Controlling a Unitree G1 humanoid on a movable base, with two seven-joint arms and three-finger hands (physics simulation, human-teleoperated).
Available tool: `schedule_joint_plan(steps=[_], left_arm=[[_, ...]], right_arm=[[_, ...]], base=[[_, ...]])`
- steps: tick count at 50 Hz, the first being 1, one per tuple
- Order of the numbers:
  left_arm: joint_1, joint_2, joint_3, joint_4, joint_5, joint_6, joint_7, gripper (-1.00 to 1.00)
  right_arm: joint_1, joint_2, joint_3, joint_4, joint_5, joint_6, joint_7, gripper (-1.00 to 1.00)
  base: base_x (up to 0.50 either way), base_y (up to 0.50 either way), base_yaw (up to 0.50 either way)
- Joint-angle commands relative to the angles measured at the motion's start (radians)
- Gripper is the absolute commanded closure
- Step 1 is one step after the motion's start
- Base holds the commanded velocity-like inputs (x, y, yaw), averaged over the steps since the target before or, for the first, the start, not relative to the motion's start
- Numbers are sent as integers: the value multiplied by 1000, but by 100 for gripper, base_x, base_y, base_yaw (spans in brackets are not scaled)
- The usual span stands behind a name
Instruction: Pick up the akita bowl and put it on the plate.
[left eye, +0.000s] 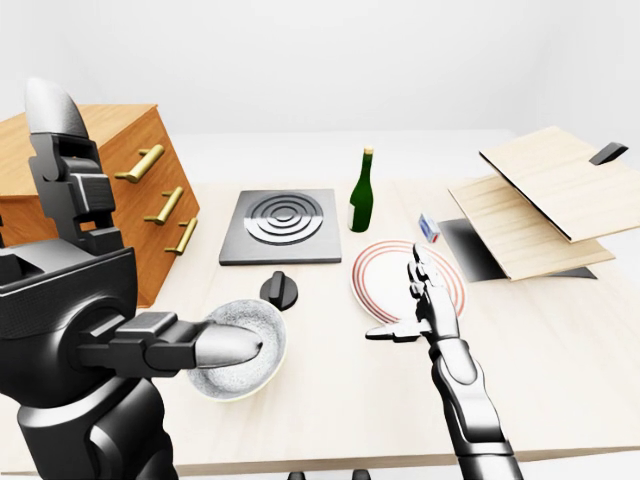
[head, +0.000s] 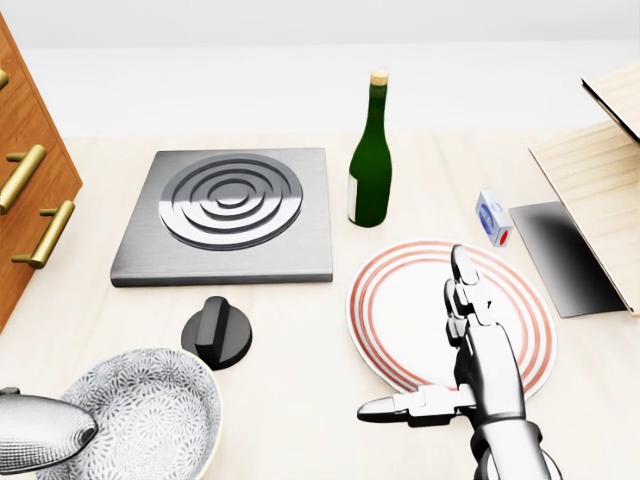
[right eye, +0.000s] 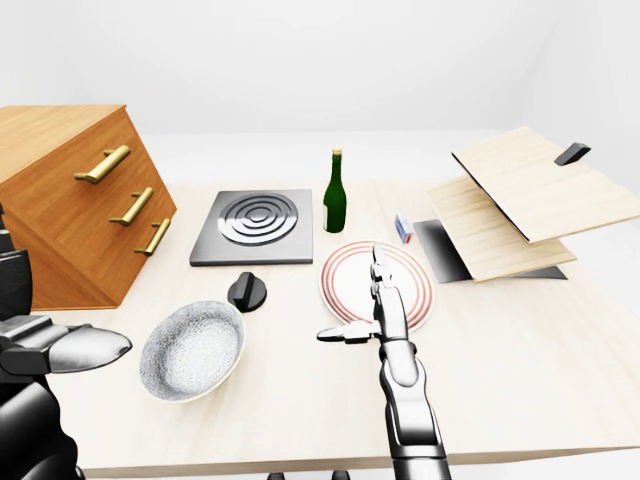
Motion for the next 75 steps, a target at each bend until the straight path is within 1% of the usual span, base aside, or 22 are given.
schedule_joint_plan(steps=[1, 15, 18, 19, 20, 21, 23, 24, 30, 35, 41, 46, 49, 54, 59, 61, 64, 71, 72, 73, 74, 75], left_arm=[[4, -1, -1, -9, 2, 0, -4, -100], [11, -3, -8, -2, 14, 0, -13, -100], [12, -4, -10, 0, 17, 0, -15, -100], [10, -4, -8, -2, 17, 0, -14, -100], [7, -5, -4, -5, 12, 0, -13, -100], [10, -4, -6, 1, 15, 0, -16, -100], [14, -5, -5, 2, 14, 0, -18, -100], [8, -6, 2, -6, 8, 0, -14, -100], [13, -3, -7, -8, 15, 0, -13, -100], [21, -4, -23, -9, 25, 0, -15, -100], [21, -6, -21, -4, 32, 0, -26, -100], [19, -9, -20, -10, 34, 0, -26, -100], [21, -8, -24, -3, 39, 0, -29, -100], [24, -18, -28, -6, 27, 0, -26, -100], [23, -15, -25, -4, 18, 0, -22, -100], [24, -14, -31, -7, 21, 0, -21, -100], [22, -15, -26, -12, 16, 0, -19, -100], [26, -16, -28, -13, 20, 0, -22, -100], [27, -16, -29, -15, 20, 0, -22, -100], [29, -16, -31, -5, 23, 0, -25, -100], [27, -15, -29, -12, 20, 0, -24, -100], [30, -14, -31, -7, 24, 0, -26, -100]], right_arm=[[13, 0, 2, -11, -8, 4, -1, -100], [4, 2, -12, 17, -2, -2, -19, -100], [10, 1, 3, 24, -4, 6, -6, -100], [16, 4, 6, 6, -4, 17, -8, -100], [12, 2, 7, 15, -10, 14, -8, -100], [12, 7, 2, 7, 15, 42, 1, -100], [6, 1, 1, 18, 8, 36, -2, -100], [14, 7, -2, -37, 23, 87, -5, -100], [2, 4, 9, -133, -6, 87, -13, -100], [-9, -18, 68, -202, -133, 87, 23, -100], [-116, -38, 17, -269, -184, 87, 110, -100], [-163, -42, 0, -264, -191, 87, 120, -100], [-166, -64, 23, -245, -256, 87, 141, -100], [-168, -109, 60, -214, -488, 87, 188, -100], [-226, -106, 27, -247, -609, 87, 297, -100], [-257, -135, 29, -239, -688, 87, 341, -100], [-253, -136, 23, -236, -759, 87, 386, -100], [-239, -144, 15, -203, -905, 87, 405, -100], [-241, -146, 12, -199, -915, 67, 404, -100], [-243, -144, 10, -208, -939, 63, 411, -100], [-248, -158, 12, -202, -972, 30, 408, -100], [-251, -162, 8, -204, -1005, 15, 405, -100]], base=[[50, 0, 0], [50, 0, 0], [17, 0, 0], [0, 0, 0], [0, 0, 0], [0, 0, 0], [0, 0, 0], [0, 0, 0], [0, 0, 0], [0, 0, 0], [0, 0, 0], [0, 0, 0], [0, 0, 0], [0, 0, 0], [0, 0, 0], [0, 0, 0], [0, 0, 0], [0, 0, 0], [0, 0, 0], [0, 0, 0], [0, 0, 0], [0, 0, 0]])
